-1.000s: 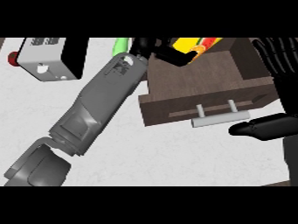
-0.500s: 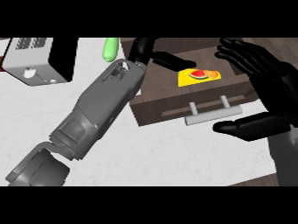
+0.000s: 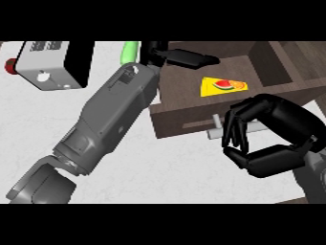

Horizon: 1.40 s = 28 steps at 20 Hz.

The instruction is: Pick up the cup, place it into the drawer and close the drawer

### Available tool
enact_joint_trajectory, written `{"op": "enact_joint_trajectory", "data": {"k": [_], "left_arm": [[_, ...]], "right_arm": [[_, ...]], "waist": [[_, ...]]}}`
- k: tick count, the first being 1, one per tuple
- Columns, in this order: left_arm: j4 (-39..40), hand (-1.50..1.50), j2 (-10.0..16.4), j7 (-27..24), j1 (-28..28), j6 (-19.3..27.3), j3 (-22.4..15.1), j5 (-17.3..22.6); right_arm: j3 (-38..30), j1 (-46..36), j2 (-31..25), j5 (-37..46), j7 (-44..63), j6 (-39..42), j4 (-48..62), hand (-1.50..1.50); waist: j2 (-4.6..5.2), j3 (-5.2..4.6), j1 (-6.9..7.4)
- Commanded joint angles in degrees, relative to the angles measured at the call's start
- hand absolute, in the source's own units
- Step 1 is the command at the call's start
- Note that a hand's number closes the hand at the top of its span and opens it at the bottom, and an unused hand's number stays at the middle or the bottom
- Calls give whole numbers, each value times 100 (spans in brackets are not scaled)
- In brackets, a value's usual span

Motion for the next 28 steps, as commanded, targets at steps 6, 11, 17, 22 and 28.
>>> {"op": "enact_joint_trajectory", "data": {"k": [6,11,17,22,28], "left_arm": [[103,-150,0,-279,-32,321,-10,439],[-12,-150,0,-660,283,-110,212,509],[-370,-150,125,-554,756,-327,200,514],[-976,-150,466,-479,1319,-531,162,518],[-1421,-150,663,-421,1770,-815,172,605]], "right_arm": [[550,244,-678,2232,-210,-28,-87,-150],[1078,558,-261,3547,-715,-923,1116,-150],[1529,37,-17,4408,-1574,-1347,3102,-150],[1179,-797,250,4638,-1942,-1814,4858,150],[407,-1614,70,4381,-3045,-2248,6194,150]], "waist": [[-101,12,511],[-105,10,924],[-131,13,1220],[-157,17,1439],[-86,30,1643]]}}
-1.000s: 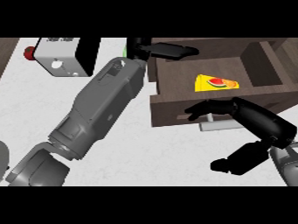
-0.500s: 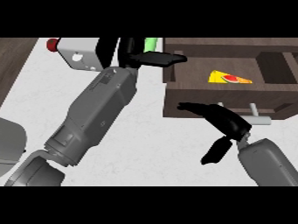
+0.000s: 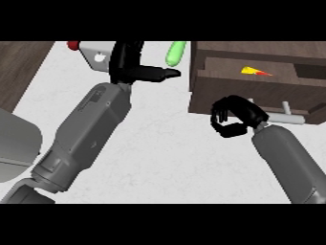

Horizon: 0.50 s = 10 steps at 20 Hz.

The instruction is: Pick up the cup, place it into the drawer and close the drawer

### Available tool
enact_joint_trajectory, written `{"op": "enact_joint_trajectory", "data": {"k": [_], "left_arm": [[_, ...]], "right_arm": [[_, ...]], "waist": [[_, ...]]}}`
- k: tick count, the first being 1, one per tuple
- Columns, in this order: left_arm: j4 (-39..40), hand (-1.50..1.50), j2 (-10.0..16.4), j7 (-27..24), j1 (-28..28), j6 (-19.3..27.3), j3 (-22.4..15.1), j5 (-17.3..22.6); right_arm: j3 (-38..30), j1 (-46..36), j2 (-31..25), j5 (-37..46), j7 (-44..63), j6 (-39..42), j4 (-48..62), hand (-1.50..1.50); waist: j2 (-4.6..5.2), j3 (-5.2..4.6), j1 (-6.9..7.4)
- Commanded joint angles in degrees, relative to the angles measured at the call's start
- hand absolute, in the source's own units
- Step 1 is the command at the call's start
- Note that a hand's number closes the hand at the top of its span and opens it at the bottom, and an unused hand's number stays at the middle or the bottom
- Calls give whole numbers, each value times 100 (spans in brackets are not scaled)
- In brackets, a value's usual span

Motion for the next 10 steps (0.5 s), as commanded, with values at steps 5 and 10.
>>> {"op": "enact_joint_trajectory", "data": {"k": [5,10], "left_arm": [[-555,-150,258,157,571,-312,-135,-16],[-713,-150,399,272,642,-552,-132,39]], "right_arm": [[-1000,-1353,-332,-303,-774,-389,1624,150],[-1429,-1974,-521,-492,-518,-609,1993,150]], "waist": [[84,22,266],[168,22,398]]}}
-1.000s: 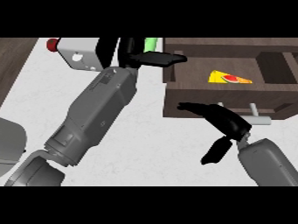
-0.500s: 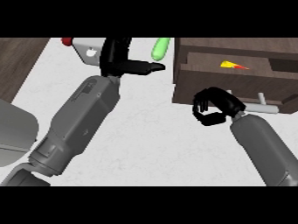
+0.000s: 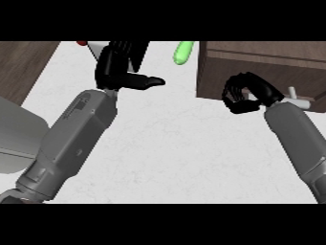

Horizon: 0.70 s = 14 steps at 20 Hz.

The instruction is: Pick up the cup, place it into the drawer and close the drawer

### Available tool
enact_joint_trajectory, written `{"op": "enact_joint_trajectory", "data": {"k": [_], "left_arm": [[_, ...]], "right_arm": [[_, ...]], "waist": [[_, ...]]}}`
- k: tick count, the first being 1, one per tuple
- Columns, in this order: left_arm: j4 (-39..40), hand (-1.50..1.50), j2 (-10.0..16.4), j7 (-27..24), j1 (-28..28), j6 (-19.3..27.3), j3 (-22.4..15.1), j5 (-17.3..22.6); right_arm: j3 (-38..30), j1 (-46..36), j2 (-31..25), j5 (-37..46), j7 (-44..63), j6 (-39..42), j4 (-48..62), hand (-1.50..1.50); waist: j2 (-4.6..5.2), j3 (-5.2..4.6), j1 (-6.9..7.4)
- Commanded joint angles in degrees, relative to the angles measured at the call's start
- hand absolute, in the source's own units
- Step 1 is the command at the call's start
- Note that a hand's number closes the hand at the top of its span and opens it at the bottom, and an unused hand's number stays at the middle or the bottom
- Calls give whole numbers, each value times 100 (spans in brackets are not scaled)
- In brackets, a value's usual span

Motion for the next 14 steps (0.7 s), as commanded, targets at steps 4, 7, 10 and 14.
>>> {"op": "enact_joint_trajectory", "data": {"k": [4,7,10,14], "left_arm": [[-213,-150,215,130,164,-272,-6,49],[-261,-150,178,46,318,-307,-92,-14],[-325,-150,268,148,314,-433,-57,53],[-361,-150,307,175,324,-537,-47,80]], "right_arm": [[-633,-935,-556,-235,288,-235,444,150],[-718,-945,-799,-374,211,63,388,150],[-739,-1001,-801,-447,273,128,259,150],[-819,-971,-831,-619,294,316,146,150]], "waist": [[110,-31,269],[117,-33,285],[105,-38,406],[139,-40,435]]}}
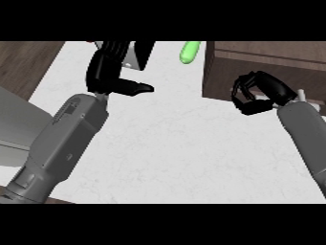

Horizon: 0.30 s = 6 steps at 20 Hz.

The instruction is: Pick up the cup, place it into the drawer and close the drawer

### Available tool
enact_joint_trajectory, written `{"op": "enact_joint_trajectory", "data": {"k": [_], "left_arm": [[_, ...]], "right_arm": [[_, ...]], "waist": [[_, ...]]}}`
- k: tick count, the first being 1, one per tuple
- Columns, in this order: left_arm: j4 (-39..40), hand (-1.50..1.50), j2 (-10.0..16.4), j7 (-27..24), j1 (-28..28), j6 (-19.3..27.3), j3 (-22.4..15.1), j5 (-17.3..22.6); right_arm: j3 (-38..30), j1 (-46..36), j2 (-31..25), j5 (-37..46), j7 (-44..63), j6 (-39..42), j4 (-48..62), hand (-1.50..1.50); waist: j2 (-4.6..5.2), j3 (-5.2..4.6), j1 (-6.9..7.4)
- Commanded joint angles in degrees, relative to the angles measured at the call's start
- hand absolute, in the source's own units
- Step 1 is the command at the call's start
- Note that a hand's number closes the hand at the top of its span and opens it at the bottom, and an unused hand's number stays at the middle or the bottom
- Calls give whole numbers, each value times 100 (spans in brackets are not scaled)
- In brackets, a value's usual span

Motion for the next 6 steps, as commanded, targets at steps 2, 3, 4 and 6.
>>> {"op": "enact_joint_trajectory", "data": {"k": [2,3,4,6], "left_arm": [[-109,-150,17,12,103,-103,1,45],[-94,-150,111,8,85,-151,51,61],[-153,-150,40,56,98,-166,13,80],[-142,-150,62,48,160,-194,-6,61]], "right_arm": [[-530,-983,-717,-26,440,-554,160,150],[-531,-998,-771,-41,487,-472,146,150],[-522,-933,-718,-60,469,-476,131,150],[-552,-941,-760,-129,437,-359,73,150]], "waist": [[54,-87,236],[70,-94,210],[61,-86,274],[67,-86,242]]}}
